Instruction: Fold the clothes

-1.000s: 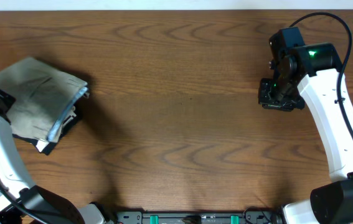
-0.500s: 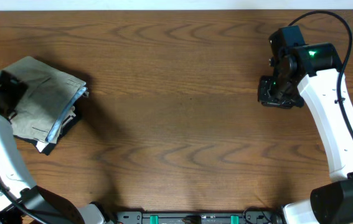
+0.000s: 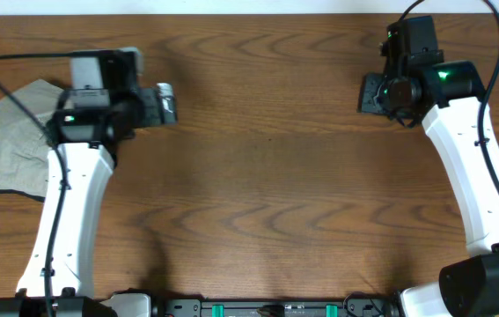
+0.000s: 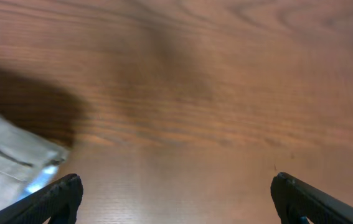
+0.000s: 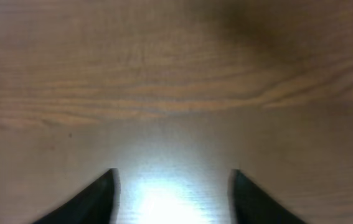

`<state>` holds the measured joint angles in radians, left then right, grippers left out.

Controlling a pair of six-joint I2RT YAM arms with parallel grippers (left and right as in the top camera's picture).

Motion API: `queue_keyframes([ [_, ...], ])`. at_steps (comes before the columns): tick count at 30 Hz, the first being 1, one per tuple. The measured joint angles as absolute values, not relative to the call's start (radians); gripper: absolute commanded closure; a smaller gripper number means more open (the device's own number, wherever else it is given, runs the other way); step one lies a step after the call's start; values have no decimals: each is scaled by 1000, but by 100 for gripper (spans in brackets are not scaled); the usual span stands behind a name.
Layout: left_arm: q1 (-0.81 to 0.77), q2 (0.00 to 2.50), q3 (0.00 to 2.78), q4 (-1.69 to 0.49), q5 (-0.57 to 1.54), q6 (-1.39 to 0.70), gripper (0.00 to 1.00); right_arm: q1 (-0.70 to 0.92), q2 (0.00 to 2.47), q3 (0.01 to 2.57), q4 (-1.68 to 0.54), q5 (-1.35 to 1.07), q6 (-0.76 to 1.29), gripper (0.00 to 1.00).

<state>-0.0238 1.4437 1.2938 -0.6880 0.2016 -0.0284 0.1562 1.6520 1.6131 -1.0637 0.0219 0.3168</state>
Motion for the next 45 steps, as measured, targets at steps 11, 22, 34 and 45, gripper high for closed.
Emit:
queue_keyframes([
  [11,-44,1408,1282,-865,179,-17,2,68,1559,1605,-1139,-13,303,31],
  [22,-117,824,905,-625,93,-43,2,75,902,1119,-864,-4,296,1],
  [34,-119,602,780,-708,48,-56,2,75,482,762,-953,27,292,1],
  [45,-119,602,779,-778,47,-56,2,75,479,746,-1156,34,292,1],
])
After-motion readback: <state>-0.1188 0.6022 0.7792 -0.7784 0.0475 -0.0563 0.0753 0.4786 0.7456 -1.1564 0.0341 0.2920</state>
